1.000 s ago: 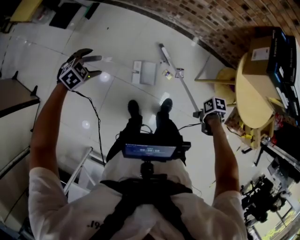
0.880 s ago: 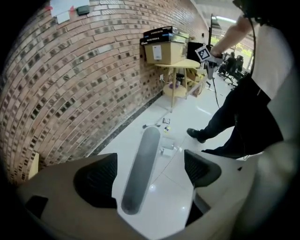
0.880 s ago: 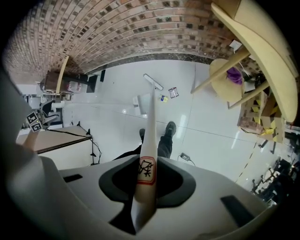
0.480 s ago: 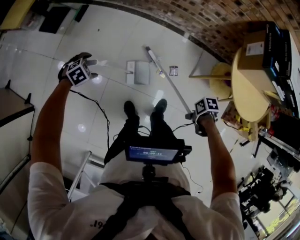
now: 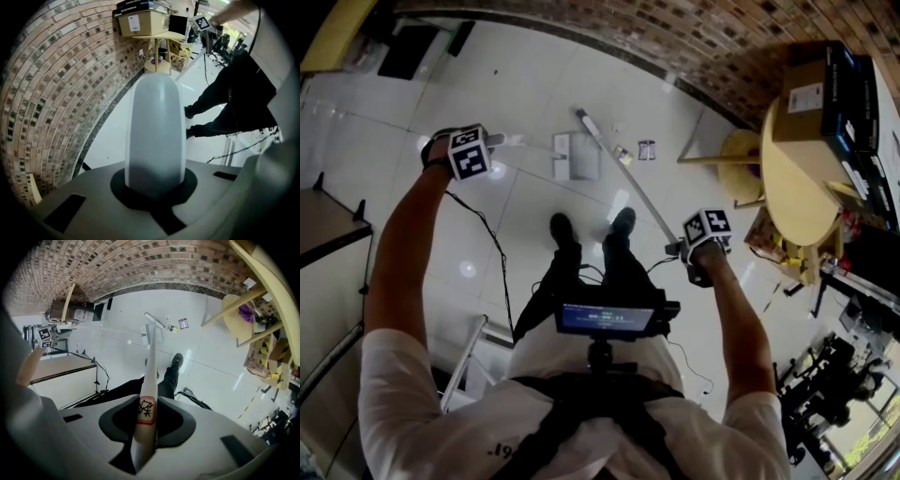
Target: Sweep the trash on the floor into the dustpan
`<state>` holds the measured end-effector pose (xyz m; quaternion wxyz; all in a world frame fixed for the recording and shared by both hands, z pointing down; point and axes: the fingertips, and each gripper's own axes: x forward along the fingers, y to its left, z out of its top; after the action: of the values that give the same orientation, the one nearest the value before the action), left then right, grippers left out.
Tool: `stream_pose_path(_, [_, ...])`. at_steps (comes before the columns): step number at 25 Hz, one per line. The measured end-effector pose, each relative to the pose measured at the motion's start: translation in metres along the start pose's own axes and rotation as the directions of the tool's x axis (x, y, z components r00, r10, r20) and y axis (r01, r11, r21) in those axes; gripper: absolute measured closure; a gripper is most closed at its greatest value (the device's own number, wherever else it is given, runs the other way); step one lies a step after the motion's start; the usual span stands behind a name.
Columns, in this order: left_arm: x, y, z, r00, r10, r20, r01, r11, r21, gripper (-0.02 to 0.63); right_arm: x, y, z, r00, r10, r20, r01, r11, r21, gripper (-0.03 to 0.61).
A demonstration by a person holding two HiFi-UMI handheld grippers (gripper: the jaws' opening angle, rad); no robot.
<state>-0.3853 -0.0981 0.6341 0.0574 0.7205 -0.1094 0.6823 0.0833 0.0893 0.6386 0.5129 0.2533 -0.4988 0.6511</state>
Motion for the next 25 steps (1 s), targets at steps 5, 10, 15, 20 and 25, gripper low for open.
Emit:
stream_pose_path(5, [-0.003, 0.008, 0.005, 0.997, 0.069, 0.042, -0.061, 0.982, -0.178, 0.614, 0.005, 0.006, -0.018, 1.000, 0.021, -0.011, -0.021, 1.000, -0.014, 0.505])
stream_pose_path(10, [-0.014, 0.025, 0.016, 0.971, 0.206, 0.119, -0.150, 0.918, -0.367, 0.614, -0.001, 0.007, -0.022, 0.998, 0.049, 0.033, -0.049, 0.999, -0.018, 0.505])
stream_pose_path(15, [-0.026, 0.036, 0.037, 0.932, 0.327, 0.158, -0.236, 0.876, -0.421, 0.614, -0.010, 0.006, -0.013, 0.994, 0.058, 0.097, -0.058, 0.998, 0.001, 0.505])
stream_pose_path(20, [-0.044, 0.053, 0.045, 0.869, 0.470, 0.152, -0.378, 0.831, -0.407, 0.614, -0.019, 0.000, -0.007, 0.989, 0.062, 0.136, -0.066, 0.997, 0.030, 0.505])
stream_pose_path(25, [-0.054, 0.070, 0.049, 0.815, 0.559, 0.152, -0.475, 0.795, -0.376, 0.614, -0.024, -0.008, -0.011, 0.984, 0.076, 0.159, -0.088, 0.994, 0.069, 0.505])
